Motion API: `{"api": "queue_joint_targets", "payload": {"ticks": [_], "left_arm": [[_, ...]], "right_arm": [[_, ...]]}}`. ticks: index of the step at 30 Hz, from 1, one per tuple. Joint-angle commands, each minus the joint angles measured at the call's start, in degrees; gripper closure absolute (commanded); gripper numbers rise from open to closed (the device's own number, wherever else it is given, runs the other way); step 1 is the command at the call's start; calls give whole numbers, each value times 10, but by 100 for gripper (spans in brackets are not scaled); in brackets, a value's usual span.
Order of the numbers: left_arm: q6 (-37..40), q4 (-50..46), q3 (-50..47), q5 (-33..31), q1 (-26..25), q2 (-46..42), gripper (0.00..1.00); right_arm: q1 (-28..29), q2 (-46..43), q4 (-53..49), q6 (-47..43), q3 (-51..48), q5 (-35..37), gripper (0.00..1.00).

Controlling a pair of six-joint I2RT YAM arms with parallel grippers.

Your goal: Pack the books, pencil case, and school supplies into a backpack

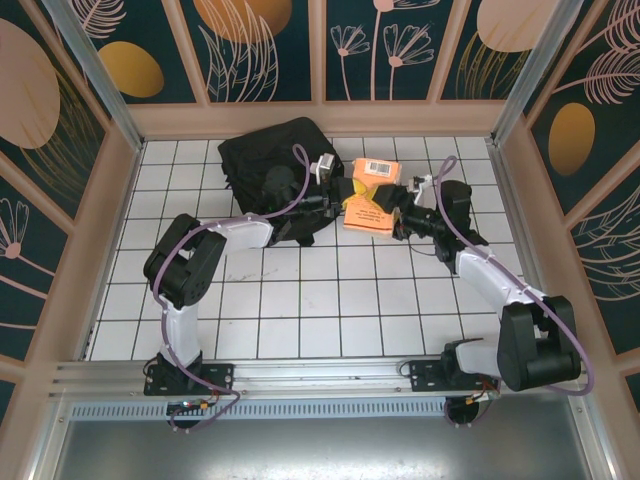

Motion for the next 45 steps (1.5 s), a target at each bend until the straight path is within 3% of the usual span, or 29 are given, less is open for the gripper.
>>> {"api": "queue_joint_targets", "payload": {"ticks": [1, 6, 12, 20, 23, 25, 26, 29, 32, 35, 38, 42, 45], "left_arm": [[6, 33, -3, 12, -2, -5, 100], [54, -26, 1, 12, -2, -8, 100], [120, -117, 24, 9, -1, -18, 100], [197, -218, 42, -9, 0, -33, 100], [207, -233, 42, -14, 3, -34, 99], [221, -261, 47, -16, 8, -39, 64], [243, -300, 50, -25, 11, -47, 53], [332, -443, 64, -97, 33, -101, 38], [444, -644, 144, -225, 42, -140, 26], [551, -807, 250, -360, 42, -134, 24], [634, -888, 305, -445, 42, -105, 23], [650, -937, 312, -566, 41, -77, 26], [610, -959, 270, -645, 44, -86, 28]], "right_arm": [[4, -10, 79, 39, -1, -31, 20], [0, -22, 24, 19, 15, -22, 47], [1, -20, -35, -11, 24, 4, 71], [0, -6, -76, -35, 36, 19, 92], [0, -5, -85, -38, 38, 25, 94], [-2, -12, -109, -54, 45, 39, 97], [-4, -18, -139, -71, 54, 56, 97], [-18, -41, -205, -117, 69, 98, 100], [-34, -53, -229, -137, 67, 105, 100], [-36, -46, -239, -151, 66, 102, 100], [-36, -38, -242, -159, 63, 98, 100], [-36, -37, -244, -163, 66, 94, 100], [-36, -37, -253, -170, 70, 92, 100]]}}
